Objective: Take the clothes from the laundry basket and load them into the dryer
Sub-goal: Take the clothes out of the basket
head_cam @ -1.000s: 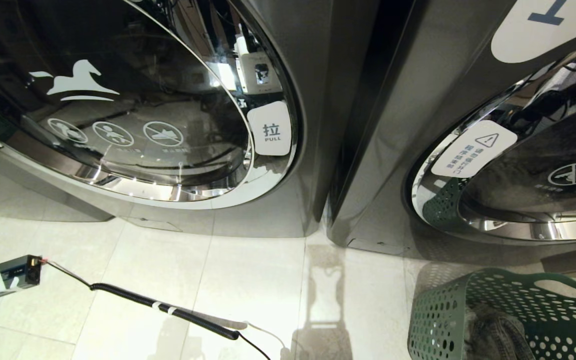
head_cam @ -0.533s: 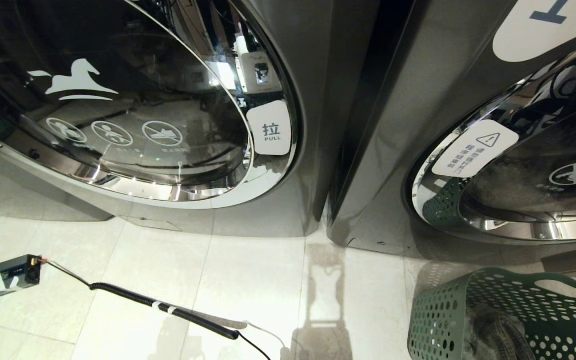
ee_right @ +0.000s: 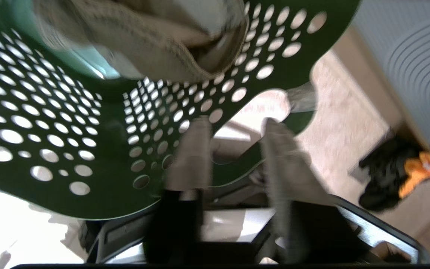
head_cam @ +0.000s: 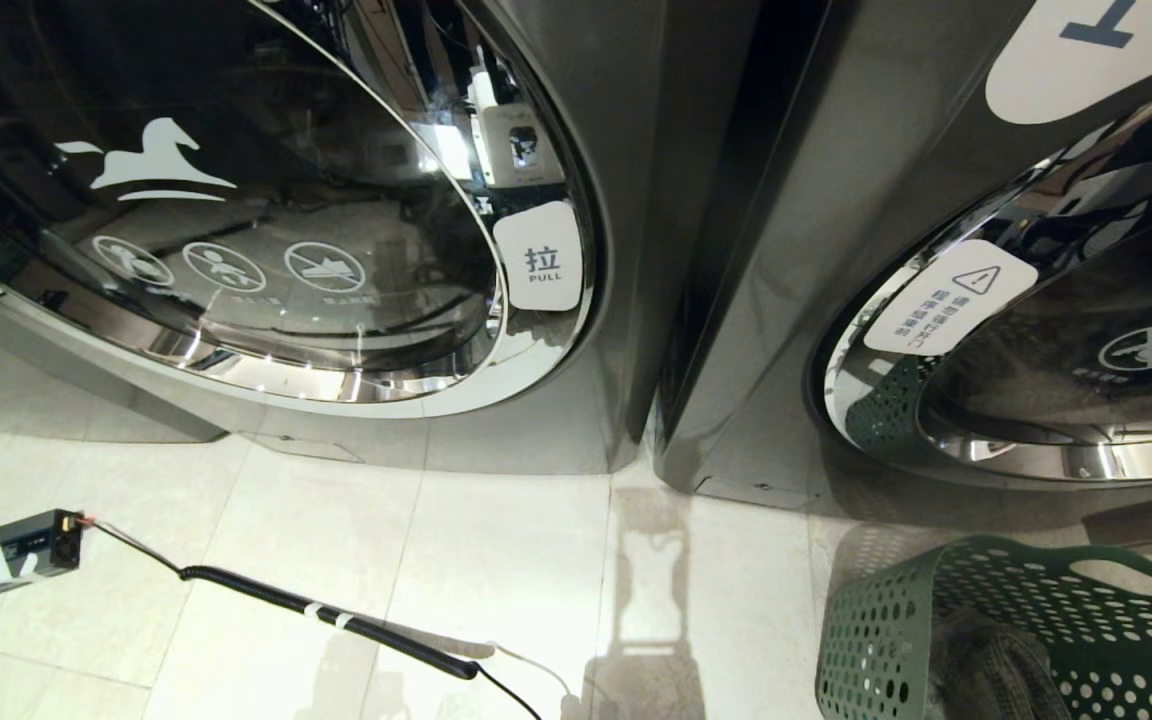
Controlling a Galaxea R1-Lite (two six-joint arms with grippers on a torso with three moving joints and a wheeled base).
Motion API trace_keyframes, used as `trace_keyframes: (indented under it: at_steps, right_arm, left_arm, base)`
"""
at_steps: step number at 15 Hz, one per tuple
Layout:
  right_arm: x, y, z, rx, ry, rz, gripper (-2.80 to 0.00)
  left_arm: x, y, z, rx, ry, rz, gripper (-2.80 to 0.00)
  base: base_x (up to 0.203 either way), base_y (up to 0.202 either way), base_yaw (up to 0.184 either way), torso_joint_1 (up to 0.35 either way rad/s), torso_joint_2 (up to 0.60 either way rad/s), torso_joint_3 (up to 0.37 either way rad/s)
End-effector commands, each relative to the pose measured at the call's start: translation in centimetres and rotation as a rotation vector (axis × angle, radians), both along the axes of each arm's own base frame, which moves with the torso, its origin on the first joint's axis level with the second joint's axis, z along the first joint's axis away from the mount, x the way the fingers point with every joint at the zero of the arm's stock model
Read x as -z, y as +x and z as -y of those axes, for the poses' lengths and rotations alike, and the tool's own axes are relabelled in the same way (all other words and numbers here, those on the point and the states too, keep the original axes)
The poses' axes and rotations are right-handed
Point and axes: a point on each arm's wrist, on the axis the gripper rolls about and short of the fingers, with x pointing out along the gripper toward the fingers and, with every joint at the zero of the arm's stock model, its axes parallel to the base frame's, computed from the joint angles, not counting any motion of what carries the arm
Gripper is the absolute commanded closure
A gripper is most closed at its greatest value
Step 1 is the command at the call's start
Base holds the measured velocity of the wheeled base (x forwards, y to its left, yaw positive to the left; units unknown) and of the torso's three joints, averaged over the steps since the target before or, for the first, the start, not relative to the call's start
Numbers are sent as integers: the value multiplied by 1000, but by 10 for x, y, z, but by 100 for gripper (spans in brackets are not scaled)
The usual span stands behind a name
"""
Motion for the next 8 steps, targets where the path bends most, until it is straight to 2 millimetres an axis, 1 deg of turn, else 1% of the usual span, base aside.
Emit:
trace_keyframes:
  at_steps: [1,6,8]
  right_arm:
    - [20,12,7,2,77,-109,-280]
    - [58,54,29,-30,152,-83,-280]
    - [73,66,35,-79,170,-73,-280]
  left_arm:
    - [0,0,0,1,0,0,0]
    - [0,0,0,0,0,0,0]
    - [0,0,0,0,0,0,0]
  base:
    - [0,0,0,0,0,0]
    - [0,0,0,0,0,0]
    - [0,0,0,0,0,0]
